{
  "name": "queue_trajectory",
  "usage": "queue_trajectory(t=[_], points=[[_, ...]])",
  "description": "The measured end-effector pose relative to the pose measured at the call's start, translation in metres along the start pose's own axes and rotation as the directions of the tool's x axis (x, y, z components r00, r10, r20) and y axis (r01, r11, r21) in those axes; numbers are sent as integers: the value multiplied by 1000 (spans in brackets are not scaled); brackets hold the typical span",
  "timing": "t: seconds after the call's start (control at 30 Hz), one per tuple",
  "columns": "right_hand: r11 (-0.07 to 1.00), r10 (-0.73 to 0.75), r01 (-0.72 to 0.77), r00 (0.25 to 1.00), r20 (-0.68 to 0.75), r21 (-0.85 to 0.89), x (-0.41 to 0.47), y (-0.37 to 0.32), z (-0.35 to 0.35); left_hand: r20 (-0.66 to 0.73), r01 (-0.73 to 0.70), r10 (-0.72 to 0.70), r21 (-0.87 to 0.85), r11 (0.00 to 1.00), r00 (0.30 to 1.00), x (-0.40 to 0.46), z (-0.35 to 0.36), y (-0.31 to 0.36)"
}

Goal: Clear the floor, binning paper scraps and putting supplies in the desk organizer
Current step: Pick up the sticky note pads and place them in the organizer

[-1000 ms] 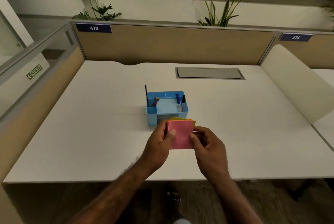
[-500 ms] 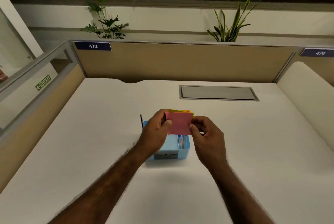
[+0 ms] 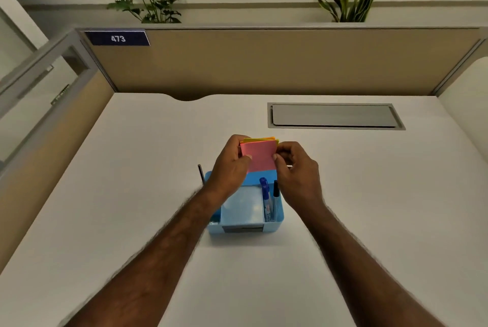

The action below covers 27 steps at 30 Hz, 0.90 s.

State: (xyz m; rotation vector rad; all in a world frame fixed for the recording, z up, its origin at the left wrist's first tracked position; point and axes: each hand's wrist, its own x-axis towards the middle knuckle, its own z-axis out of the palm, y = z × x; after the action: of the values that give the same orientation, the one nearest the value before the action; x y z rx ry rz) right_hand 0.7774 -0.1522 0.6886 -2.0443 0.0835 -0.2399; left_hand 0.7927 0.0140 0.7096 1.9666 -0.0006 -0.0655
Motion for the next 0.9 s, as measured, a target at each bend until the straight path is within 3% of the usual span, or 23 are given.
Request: queue_trajectory(t=[0.37, 0.6, 0.9], points=[[996, 34, -31, 999, 36, -82, 7, 30, 21, 127, 143, -141, -6, 990, 982, 22, -1, -21], [994, 85, -83, 996, 15, -72, 0, 29, 16, 132, 102, -95, -44, 994, 987, 24, -8, -17], [999, 27, -30, 996, -91, -30, -55, 10, -4, 41, 4, 3, -163, 987, 999, -29, -29, -10]])
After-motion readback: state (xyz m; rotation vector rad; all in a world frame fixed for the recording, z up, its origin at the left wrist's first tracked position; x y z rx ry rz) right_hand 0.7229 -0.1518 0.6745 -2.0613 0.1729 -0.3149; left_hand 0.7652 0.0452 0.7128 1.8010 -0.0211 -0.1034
